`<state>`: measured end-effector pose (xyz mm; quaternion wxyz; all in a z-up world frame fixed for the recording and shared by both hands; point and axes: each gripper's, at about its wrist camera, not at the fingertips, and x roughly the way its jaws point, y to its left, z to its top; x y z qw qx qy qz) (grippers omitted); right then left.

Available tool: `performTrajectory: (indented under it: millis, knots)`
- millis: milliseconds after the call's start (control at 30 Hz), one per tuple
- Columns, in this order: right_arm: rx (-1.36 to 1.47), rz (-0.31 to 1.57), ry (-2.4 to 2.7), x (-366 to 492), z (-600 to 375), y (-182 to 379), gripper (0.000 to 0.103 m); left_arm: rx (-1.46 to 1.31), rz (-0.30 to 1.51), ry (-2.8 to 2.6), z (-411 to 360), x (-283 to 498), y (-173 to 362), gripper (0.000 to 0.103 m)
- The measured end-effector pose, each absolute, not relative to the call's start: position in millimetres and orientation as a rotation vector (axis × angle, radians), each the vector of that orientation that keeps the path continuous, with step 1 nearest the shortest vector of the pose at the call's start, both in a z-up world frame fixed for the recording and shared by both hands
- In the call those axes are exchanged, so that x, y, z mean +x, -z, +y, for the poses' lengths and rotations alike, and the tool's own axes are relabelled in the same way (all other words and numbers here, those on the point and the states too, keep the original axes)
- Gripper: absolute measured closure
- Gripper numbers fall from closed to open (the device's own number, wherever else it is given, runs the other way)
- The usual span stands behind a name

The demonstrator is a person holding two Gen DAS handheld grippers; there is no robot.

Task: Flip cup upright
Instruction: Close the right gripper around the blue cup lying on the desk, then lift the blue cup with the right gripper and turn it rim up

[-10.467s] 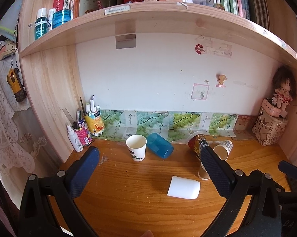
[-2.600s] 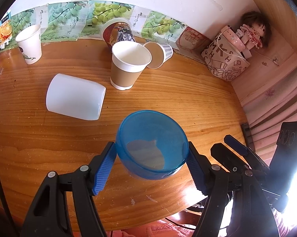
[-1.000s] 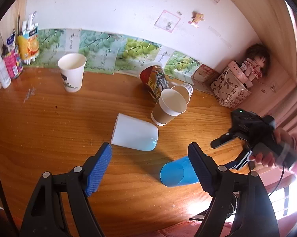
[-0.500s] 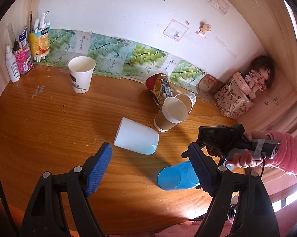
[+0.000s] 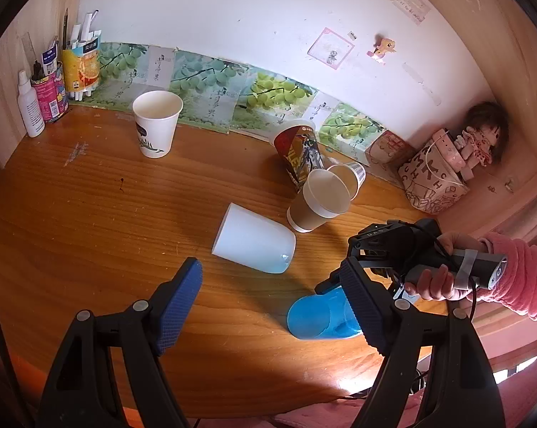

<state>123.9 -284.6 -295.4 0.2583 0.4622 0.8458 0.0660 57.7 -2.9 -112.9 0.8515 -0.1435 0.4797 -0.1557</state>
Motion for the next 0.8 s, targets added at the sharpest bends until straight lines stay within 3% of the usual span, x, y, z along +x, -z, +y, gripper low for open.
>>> performTrajectory:
  millis: [367,800]
  knots:
    - [1.13,2.071,-0.208,112.5,-282.2,260.5,0.032,-0.258,0.999,0.394,-8.6,56.5,104.7,0.021]
    - [0.974,1.564,-0.135,71.0,-296.5,223.8,0.035,-0.167,0.95,0.497,-11.8,51.5,87.2,0.021]
